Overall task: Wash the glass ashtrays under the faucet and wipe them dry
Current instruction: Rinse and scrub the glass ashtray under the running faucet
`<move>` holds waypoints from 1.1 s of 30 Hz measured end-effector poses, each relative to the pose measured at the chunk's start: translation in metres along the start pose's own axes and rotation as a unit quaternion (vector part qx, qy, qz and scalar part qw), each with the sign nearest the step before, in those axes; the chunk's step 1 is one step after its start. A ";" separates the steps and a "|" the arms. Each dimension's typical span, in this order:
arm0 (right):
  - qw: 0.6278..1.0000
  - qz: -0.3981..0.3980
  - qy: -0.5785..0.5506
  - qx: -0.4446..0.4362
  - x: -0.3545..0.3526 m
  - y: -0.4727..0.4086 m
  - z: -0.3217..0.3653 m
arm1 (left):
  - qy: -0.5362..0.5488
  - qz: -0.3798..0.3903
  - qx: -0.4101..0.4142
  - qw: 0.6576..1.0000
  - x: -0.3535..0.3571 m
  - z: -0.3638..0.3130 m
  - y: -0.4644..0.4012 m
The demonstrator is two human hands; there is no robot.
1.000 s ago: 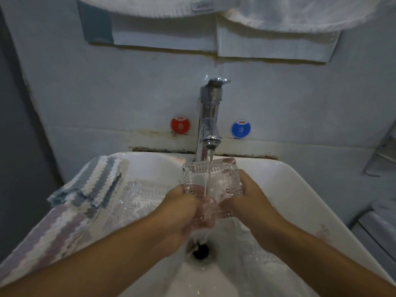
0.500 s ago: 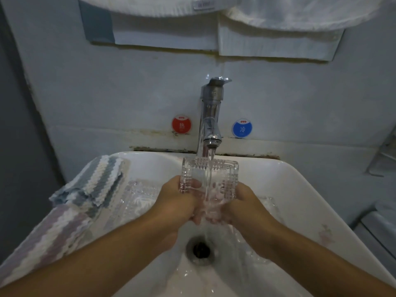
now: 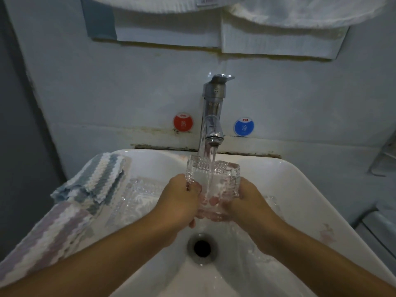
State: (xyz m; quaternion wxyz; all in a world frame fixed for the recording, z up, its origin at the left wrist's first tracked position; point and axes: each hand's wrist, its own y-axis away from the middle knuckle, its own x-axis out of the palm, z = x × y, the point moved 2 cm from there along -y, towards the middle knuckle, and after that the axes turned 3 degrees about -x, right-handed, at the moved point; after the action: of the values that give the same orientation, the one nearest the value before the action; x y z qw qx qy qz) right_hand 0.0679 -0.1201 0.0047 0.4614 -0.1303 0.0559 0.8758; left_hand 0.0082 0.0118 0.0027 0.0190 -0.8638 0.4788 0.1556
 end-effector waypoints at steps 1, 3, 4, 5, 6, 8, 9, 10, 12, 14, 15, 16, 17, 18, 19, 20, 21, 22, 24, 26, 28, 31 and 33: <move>1.000 -0.026 0.007 -0.002 -0.001 0.001 0.000 | -0.010 0.005 0.003 1.000 0.001 -0.001 0.001; 0.998 -0.066 0.006 0.008 -0.004 0.000 -0.001 | -0.026 0.015 0.005 1.000 0.000 -0.004 0.004; 0.997 -0.072 0.007 0.011 -0.005 0.001 -0.001 | -0.033 0.017 0.005 0.999 -0.001 -0.006 0.005; 0.997 -0.071 0.007 0.010 -0.006 0.001 -0.001 | -0.042 0.015 0.005 0.999 -0.002 -0.007 0.006; 0.998 -0.057 0.001 0.010 -0.006 0.002 -0.001 | -0.052 0.011 0.004 0.999 -0.003 -0.007 0.006; 1.000 0.003 -0.022 0.014 -0.002 0.002 0.002 | -0.061 0.001 -0.002 0.998 -0.006 -0.007 0.003; 0.998 0.046 -0.032 0.015 0.000 0.001 0.003 | -0.065 -0.004 -0.007 0.998 -0.008 -0.006 0.002; 0.995 0.089 -0.035 0.008 0.001 0.002 0.005 | -0.069 -0.008 -0.010 0.998 -0.009 -0.006 0.000; 0.992 0.121 -0.040 -0.008 0.003 0.002 0.005 | -0.083 -0.009 -0.012 0.996 -0.011 -0.005 -0.002; 0.997 0.068 -0.042 0.014 0.002 0.000 0.002 | -0.100 -0.002 -0.018 0.995 -0.012 -0.005 -0.004; 0.998 0.028 -0.047 0.036 0.000 -0.001 0.001 | -0.106 0.005 -0.019 0.994 -0.013 -0.005 -0.005; 0.998 -0.012 -0.036 0.046 -0.002 -0.002 0.001 | -0.112 0.013 -0.020 0.993 -0.012 -0.005 -0.005; 0.998 -0.041 -0.015 0.048 -0.004 -0.003 0.000 | -0.119 0.020 -0.020 0.992 -0.012 -0.005 -0.005; 0.997 -0.061 0.002 0.048 -0.006 -0.004 -0.002 | -0.125 0.027 -0.021 0.992 -0.011 -0.005 -0.004; 0.996 -0.070 0.013 0.047 -0.008 -0.006 -0.005 | -0.131 0.034 -0.024 0.991 -0.011 -0.005 -0.004; 0.996 -0.073 0.018 0.043 -0.009 -0.007 -0.006 | -0.136 0.040 -0.027 0.990 -0.010 -0.005 -0.003; 0.997 -0.069 0.025 0.039 -0.009 -0.006 -0.006 | -0.140 0.044 -0.027 0.989 -0.010 -0.004 -0.003; 0.997 -0.059 0.043 0.036 -0.010 -0.006 -0.006 | -0.144 0.044 -0.025 0.988 -0.010 -0.004 -0.003; 0.991 -0.029 0.127 0.036 -0.008 -0.007 -0.004 | -0.155 0.039 -0.016 0.987 -0.011 -0.005 -0.004; 0.977 0.002 0.211 0.015 -0.005 -0.009 -0.004 | -0.172 0.038 -0.008 0.984 -0.009 -0.005 -0.002; 0.970 0.032 0.241 -0.014 -0.003 -0.010 -0.006 | -0.183 0.044 -0.006 0.982 -0.006 -0.005 0.000; 0.966 0.028 0.252 -0.050 -0.004 -0.012 -0.009 | -0.185 0.055 -0.005 0.981 -0.005 -0.003 0.002; 0.964 -0.022 0.251 -0.081 -0.008 -0.015 -0.010 | -0.170 0.064 -0.006 0.983 -0.004 -0.004 0.004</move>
State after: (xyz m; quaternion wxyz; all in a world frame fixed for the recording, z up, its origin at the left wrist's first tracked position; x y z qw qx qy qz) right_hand 0.0862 -0.1203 -0.0022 0.4392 -0.3842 0.0956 0.8064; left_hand 0.0039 0.0123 0.0080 0.0844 -0.7926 0.5219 0.3039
